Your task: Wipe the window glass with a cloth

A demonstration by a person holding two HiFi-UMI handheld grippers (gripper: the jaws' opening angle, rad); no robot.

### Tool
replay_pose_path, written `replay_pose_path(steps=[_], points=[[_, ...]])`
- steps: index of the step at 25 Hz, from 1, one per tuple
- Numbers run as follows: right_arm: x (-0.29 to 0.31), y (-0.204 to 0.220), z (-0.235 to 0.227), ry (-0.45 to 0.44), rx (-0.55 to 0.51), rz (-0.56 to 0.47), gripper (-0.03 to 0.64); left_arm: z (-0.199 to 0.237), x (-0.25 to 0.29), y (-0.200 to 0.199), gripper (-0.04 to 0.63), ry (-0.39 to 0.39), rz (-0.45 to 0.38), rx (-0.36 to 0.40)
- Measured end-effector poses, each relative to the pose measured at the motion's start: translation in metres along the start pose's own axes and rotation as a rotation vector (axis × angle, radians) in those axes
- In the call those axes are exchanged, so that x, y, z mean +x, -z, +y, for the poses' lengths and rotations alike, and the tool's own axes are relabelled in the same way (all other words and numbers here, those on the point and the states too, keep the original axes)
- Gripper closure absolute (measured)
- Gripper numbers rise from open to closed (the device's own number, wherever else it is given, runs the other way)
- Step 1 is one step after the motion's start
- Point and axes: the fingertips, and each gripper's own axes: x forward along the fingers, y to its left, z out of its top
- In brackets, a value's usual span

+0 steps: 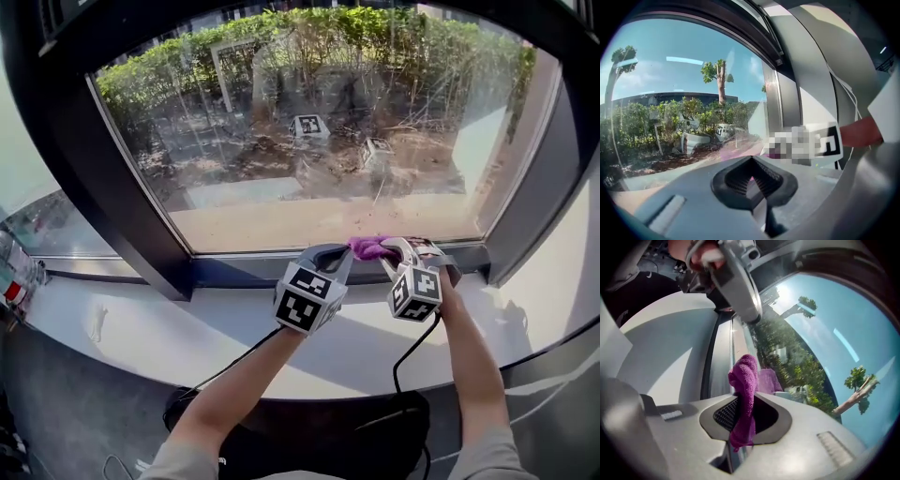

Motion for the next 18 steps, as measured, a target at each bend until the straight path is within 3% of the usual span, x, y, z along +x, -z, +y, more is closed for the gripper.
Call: replay_pose_path(steps=[9,15,18], points=[[-0.124,-0.043,-0.139,0.37,-0.079,-0.09,0.537,0.007,-0.008,-0.048,0.595,-0.034,-0.083,0.072],[-0.211,-0.072,-0.273,0.693,-0.113,-0.118,0.537,-0.007,-0.017,-0.125,0.595,-0.008,-0.176,0.131],[-0.239,-0.087,-0.319,0.813,-0.148,-0.11,0.537,-0.018,-0.025,-0.151,0.595,0.012,-0.214,0.155]])
